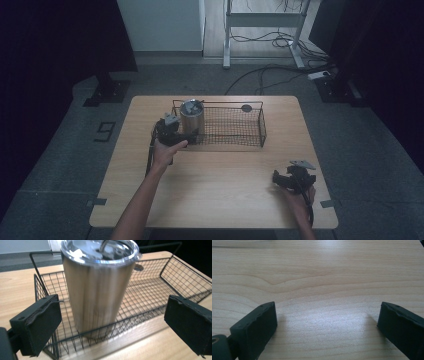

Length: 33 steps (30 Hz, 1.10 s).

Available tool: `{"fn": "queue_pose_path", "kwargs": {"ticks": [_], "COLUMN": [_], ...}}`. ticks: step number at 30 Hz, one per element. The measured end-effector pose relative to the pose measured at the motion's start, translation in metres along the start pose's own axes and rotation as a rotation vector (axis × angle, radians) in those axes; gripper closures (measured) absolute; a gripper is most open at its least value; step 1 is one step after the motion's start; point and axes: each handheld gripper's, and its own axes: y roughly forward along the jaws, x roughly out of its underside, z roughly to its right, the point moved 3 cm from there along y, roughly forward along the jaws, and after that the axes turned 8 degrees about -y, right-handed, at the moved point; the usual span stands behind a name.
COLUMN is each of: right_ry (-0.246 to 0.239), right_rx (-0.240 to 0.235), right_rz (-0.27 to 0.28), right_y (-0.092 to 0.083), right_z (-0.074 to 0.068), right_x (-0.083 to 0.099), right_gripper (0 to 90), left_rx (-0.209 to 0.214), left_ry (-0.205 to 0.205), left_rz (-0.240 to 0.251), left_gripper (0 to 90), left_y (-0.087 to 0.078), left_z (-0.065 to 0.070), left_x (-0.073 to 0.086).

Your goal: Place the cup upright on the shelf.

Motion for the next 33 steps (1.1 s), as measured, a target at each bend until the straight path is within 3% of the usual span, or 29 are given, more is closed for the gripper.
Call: {"fn": "queue_pose_path", "kwargs": {"ticks": [21,27,33], "right_ry": [0.009,0.014,0.017], "right_rx": [0.011,0.013,0.015], "right_rz": [0.006,0.006,0.006], "right_y": [-0.001,-0.001,-0.001], "right_z": [0.000,0.000,0.000], "right_x": [0.001,0.001,0.001], "right_gripper": [4.3,4.5,4.7], "left_rx": [0.046,0.039,0.011], "left_ry": [-0.064,-0.062,-0.032], "left_rz": [-0.069,-0.119,-0.163], "left_gripper": [3.9,4.4,5.2], "left_y": [-0.057,-0.060,-0.057], "left_z": [-0.030,-0.032,-0.033], "left_x": [0.078,0.104,0.124]}}
